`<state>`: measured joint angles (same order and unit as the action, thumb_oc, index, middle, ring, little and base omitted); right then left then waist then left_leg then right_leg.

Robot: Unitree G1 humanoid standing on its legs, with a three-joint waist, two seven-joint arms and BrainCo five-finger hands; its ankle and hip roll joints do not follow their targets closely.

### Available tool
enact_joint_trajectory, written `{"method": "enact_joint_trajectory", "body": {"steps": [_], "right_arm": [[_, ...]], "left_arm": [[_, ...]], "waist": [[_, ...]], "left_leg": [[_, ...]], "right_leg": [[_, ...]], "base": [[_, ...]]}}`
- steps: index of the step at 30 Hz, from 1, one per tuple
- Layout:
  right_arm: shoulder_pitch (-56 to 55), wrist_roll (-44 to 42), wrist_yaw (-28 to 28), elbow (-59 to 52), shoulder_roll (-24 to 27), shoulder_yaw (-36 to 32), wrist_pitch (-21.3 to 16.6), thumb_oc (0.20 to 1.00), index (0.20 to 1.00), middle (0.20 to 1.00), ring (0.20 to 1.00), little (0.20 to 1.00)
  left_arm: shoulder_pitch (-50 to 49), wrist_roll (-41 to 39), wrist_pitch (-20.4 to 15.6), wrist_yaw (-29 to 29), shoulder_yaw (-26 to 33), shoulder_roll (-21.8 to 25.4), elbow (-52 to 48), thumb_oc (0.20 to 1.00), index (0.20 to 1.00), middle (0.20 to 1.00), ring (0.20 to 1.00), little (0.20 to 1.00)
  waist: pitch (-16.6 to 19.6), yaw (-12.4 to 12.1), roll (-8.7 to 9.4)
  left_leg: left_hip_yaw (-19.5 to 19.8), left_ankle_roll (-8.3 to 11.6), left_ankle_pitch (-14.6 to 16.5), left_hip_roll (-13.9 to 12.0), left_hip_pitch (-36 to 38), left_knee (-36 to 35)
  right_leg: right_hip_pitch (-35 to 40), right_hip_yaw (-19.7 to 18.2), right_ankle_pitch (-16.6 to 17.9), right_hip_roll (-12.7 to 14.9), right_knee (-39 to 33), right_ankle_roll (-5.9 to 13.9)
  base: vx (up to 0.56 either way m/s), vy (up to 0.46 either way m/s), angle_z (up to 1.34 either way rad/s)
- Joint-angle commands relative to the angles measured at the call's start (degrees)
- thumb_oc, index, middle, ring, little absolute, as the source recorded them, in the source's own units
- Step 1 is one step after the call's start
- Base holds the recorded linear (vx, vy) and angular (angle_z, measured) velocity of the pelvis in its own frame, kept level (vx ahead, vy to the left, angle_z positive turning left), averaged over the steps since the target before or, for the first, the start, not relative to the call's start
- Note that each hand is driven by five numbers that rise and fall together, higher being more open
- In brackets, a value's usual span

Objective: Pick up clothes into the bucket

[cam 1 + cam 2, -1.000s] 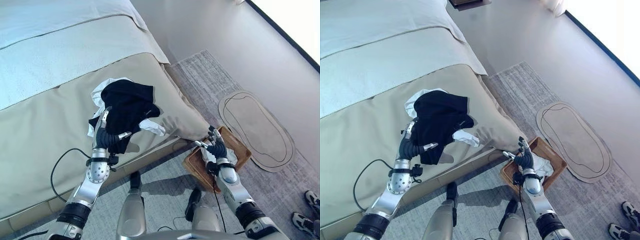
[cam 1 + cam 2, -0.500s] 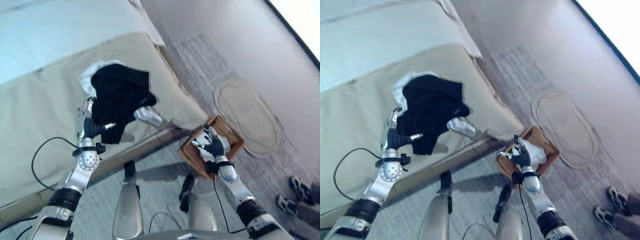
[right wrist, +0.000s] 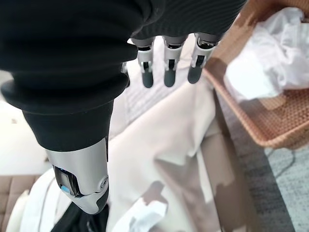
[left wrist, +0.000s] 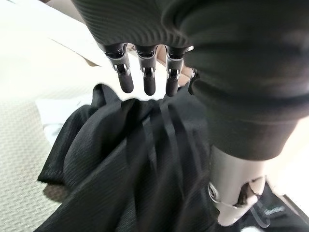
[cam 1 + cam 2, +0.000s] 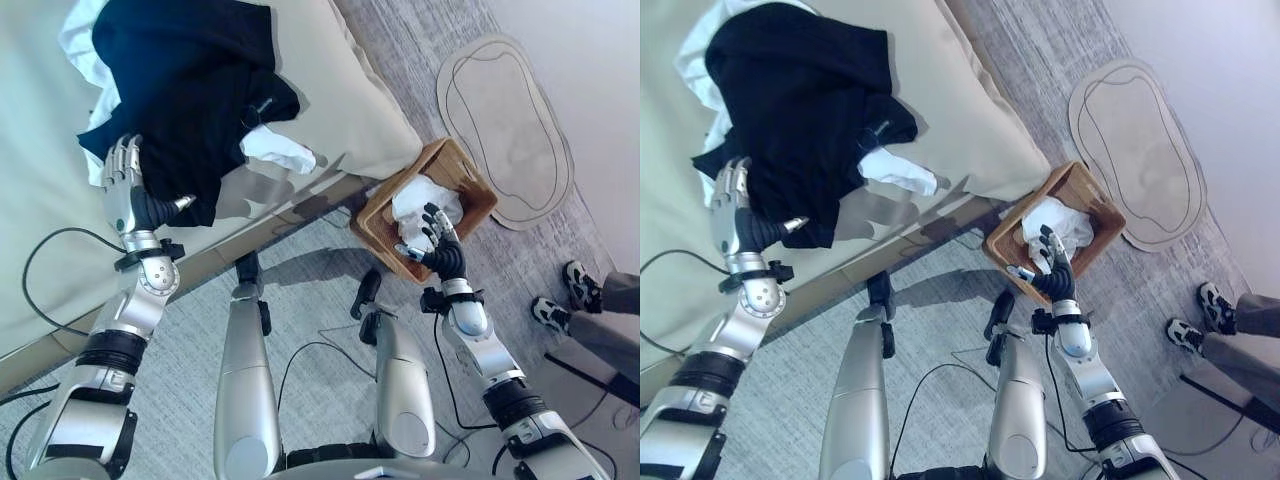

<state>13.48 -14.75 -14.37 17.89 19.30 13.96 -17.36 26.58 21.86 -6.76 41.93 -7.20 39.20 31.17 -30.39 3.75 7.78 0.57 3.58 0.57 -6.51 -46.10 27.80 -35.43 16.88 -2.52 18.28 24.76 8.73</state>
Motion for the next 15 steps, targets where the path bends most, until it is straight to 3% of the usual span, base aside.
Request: {"method": "enact_joint_trajectory", "body": {"steps": [1,6,13,14,15], "right_arm": [[-1.1,-0.5,-1.0,-6.5,3.4,-1.7,-4.4,1.0,1.0,1.0,1.0,1.0],[-1.6,-0.4,-0.8,-7.0,3.7,-1.3,-5.0,1.0,1.0,1.0,1.0,1.0],[-1.6,-0.8,-0.2,-6.8,4.6,-0.8,-5.5,1.0,1.0,1.0,1.0,1.0],[-1.8,-0.7,-0.1,-6.6,4.8,-1.0,-5.4,1.0,1.0,1.0,1.0,1.0],[-1.8,-0.6,0.0,-6.5,4.9,-1.2,-5.4,1.0,1.0,1.0,1.0,1.0]], "left_arm": [[5.5,6.8,4.1,5.4,0.8,3.2,4.9,1.0,1.0,1.0,1.0,1.0],[9.7,8.7,7.1,6.4,-1.2,4.0,10.5,1.0,1.0,1.0,1.0,1.0],[13.6,8.6,7.9,4.3,-5.0,6.2,16.5,1.0,1.0,1.0,1.0,1.0],[13.7,9.8,8.0,3.4,-5.9,6.6,16.5,0.715,0.715,0.715,0.715,0.715],[13.6,10.6,8.0,2.8,-6.6,6.8,16.8,0.542,0.542,0.542,0.542,0.542]], "waist": [[0.6,1.3,-0.2],[1.5,2.4,0.15],[3.0,3.5,0.42],[3.2,3.6,0.38],[3.3,3.7,0.34]], "left_leg": [[0.9,-1.69,7.3,1.0,-1.5,7.5],[0.9,-1.73,7.4,0.8,-2.8,7.6],[1.0,-1.63,7.2,0.8,-3.2,6.8],[1.0,-1.63,7.2,0.8,-3.3,6.8],[1.1,-1.65,7.2,0.8,-3.4,7.0]], "right_leg": [[-3.7,-2.7,2.8,-1.0,1.2,1.49],[-5.2,-2.8,2.5,-0.9,1.5,1.59],[-6.2,-3.1,2.6,-1.3,1.2,1.57],[-6.3,-3.2,2.5,-1.4,1.4,1.51],[-6.4,-3.2,2.5,-1.4,1.6,1.49]], "base": [[0.01,0.009,-0.12],[0.01,0.004,-0.03],[0.0,0.0,0.0],[0.0,0.0,0.0],[0.0,0.0,0.0]]}}
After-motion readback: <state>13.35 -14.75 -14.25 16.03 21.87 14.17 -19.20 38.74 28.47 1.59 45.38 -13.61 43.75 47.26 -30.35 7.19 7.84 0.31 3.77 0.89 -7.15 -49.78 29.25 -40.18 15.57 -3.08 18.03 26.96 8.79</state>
